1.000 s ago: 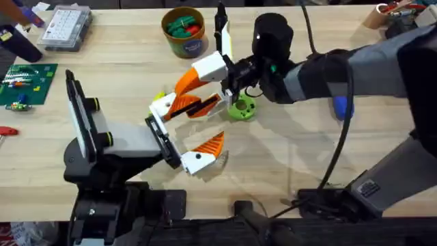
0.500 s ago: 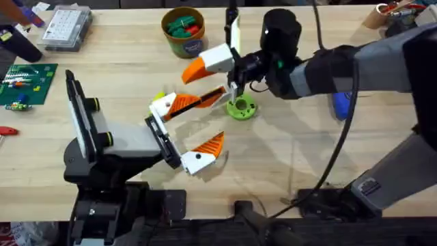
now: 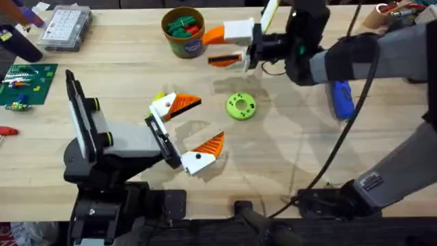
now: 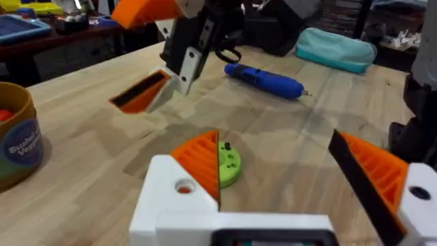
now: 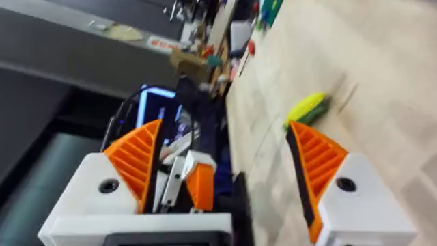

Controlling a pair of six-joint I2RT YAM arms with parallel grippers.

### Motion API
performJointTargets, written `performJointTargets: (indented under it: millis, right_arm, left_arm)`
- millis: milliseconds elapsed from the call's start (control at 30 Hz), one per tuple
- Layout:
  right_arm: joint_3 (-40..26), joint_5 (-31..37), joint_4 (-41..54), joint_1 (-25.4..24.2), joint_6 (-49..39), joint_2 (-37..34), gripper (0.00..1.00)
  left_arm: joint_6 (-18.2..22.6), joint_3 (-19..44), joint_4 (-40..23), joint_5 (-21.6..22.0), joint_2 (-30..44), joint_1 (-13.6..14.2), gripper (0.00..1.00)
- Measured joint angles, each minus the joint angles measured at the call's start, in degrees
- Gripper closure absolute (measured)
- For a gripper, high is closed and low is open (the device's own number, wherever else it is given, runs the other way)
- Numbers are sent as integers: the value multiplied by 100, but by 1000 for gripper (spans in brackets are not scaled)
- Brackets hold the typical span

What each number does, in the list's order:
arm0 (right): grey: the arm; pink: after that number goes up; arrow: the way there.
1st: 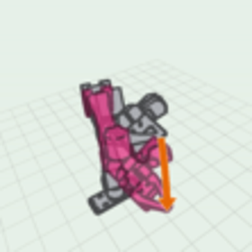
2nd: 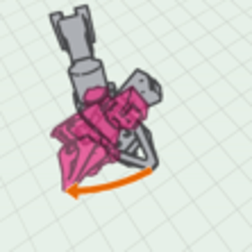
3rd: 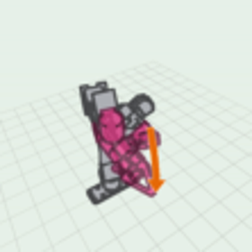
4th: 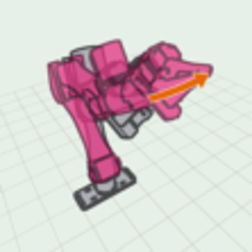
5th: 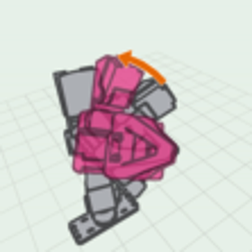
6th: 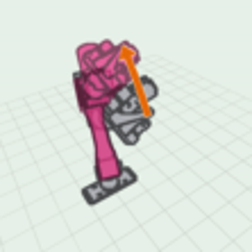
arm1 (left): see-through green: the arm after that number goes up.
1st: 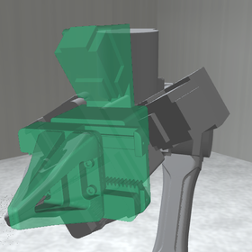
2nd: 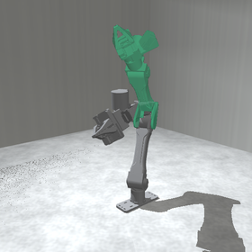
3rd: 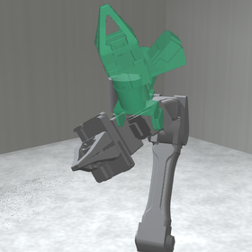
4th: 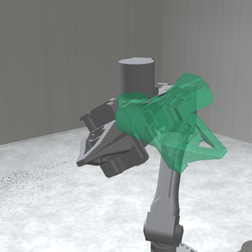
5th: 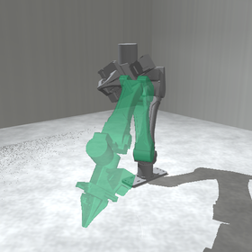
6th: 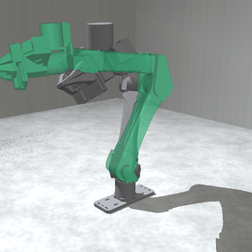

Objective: Pick up the gripper from the table and insert it into the empty holder that is missing its gripper. Then pick up a screw, insert it into the mounting hole, and use the screwdriver to tighten it. Finally, clean up the table by picking up the vegetable and placing it into the bucket.

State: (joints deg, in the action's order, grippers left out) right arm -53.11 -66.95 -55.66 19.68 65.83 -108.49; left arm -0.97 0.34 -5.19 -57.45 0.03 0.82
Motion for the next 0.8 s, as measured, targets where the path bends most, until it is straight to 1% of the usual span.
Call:
performJointTargets:
  millis: [67,100,233,333,433,533,667,800]
  right_arm:
    - [-61,135,188,-117,-217,53,5]
    - [-72,228,461,-176,-378,119,4]
    - [-107,822,1900,-395,-1143,515,5]
    - [-121,1201,2660,-515,-1764,756,5]
    - [-135,1512,3609,-533,-2406,1148,4]
    - [-154,1952,4851,-523,-3112,1891,5]
    - [-178,2521,6341,-522,-4027,3126,5]
    - [-205,3289,7689,-475,-4836,4343,4]
  left_arm:
    - [0,0,0,0,0,0,13]
    - [0,0,0,0,0,0,13]
    - [-2,0,0,0,0,0,13]
    - [-9,0,0,-6,2,0,13]
    - [-11,0,-2,-17,0,0,14]
    - [-10,0,-2,-23,0,0,15]
    - [-13,0,-4,-25,0,0,14]
    - [-13,0,-4,-28,0,0,14]
